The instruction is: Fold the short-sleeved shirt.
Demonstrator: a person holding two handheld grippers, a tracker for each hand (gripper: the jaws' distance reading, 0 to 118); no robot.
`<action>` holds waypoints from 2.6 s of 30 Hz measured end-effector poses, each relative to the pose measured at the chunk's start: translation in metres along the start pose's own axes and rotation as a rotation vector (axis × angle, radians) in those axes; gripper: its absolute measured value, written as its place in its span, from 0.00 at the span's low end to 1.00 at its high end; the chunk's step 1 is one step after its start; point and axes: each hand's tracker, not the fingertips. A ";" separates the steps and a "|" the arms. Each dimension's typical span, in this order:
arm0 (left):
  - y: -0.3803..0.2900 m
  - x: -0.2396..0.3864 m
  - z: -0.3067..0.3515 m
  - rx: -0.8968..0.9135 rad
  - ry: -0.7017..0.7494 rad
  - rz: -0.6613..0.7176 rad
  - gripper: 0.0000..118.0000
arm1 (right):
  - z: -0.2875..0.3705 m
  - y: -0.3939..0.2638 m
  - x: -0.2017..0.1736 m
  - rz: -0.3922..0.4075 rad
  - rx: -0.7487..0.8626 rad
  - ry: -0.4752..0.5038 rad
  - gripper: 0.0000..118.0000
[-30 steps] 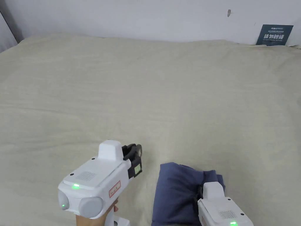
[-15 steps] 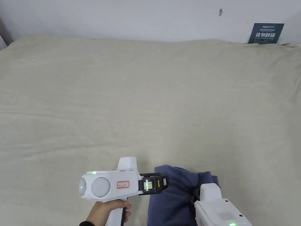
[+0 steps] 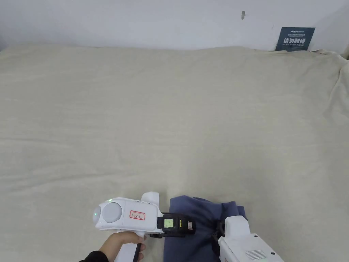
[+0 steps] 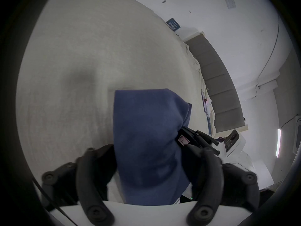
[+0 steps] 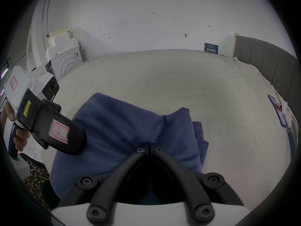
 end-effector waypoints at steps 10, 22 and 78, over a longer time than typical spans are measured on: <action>-0.010 0.005 -0.002 0.045 0.036 0.009 0.20 | 0.010 0.010 0.005 0.003 0.000 0.021 0.00; 0.025 0.010 0.061 0.064 0.103 -0.118 0.18 | 0.090 0.088 0.030 0.008 0.295 -0.025 0.00; 0.041 0.051 0.351 1.032 0.845 -0.266 0.91 | 0.198 0.188 0.010 0.082 0.576 -0.181 0.00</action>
